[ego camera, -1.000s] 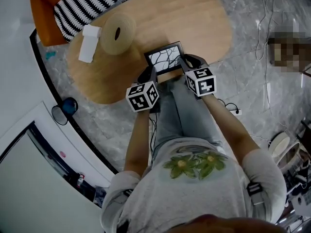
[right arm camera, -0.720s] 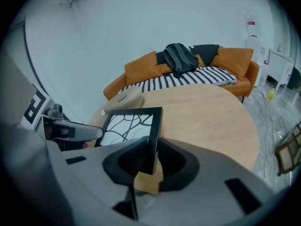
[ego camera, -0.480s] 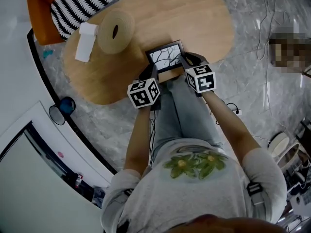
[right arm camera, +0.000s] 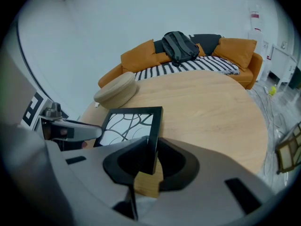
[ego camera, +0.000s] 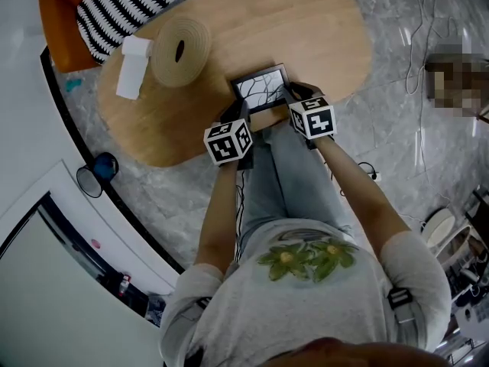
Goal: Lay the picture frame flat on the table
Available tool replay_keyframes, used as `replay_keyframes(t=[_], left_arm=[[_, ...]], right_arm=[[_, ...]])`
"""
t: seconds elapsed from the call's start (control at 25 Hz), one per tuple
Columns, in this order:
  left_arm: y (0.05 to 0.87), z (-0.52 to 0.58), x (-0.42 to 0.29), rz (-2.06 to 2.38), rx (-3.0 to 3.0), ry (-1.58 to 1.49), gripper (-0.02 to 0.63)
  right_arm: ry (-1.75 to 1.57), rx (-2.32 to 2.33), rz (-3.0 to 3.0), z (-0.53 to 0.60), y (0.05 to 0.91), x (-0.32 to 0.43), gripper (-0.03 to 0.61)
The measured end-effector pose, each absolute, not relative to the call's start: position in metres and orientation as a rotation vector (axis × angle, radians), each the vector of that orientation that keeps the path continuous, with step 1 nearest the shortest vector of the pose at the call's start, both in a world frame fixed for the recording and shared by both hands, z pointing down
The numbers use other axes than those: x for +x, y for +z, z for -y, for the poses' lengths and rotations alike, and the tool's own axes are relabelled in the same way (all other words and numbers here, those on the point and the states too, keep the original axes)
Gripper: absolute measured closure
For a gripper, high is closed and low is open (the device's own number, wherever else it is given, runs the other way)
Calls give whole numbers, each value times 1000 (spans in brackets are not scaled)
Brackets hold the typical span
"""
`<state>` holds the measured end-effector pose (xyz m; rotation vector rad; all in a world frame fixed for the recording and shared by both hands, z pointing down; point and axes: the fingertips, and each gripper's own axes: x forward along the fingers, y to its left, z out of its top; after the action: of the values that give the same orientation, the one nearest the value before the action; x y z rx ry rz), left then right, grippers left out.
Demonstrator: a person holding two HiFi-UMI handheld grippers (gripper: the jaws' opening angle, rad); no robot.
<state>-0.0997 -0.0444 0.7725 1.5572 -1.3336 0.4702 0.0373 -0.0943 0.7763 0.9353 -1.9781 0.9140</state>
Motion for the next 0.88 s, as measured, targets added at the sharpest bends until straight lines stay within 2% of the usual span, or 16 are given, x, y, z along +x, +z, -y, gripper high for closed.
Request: replay_keyframes(t=[0.88], left_arm=[[827, 42, -98, 1311, 1437, 553, 534]], right_arm=[[967, 868, 1836, 89, 833, 40, 499]])
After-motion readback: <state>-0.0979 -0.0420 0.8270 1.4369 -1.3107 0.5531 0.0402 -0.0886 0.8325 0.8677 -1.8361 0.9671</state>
